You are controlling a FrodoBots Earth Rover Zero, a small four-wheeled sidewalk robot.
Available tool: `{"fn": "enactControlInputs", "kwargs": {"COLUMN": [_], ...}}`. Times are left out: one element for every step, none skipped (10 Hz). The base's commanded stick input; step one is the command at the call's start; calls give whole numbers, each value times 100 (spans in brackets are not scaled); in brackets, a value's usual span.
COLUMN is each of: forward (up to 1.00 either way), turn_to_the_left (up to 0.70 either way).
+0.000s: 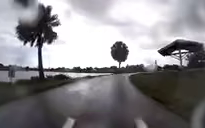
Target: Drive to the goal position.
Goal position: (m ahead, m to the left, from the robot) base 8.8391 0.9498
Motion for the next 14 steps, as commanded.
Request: {"fn": "enactControlInputs", "kwargs": {"forward": [100, 100, 100, 100, 100, 100, 100, 100, 100, 100, 100, 100, 100, 100], "turn_to_the_left": [0, -15, -40, -26, -12, -5, 0, 0, 0, 0, 0, 0, 0, 0]}}
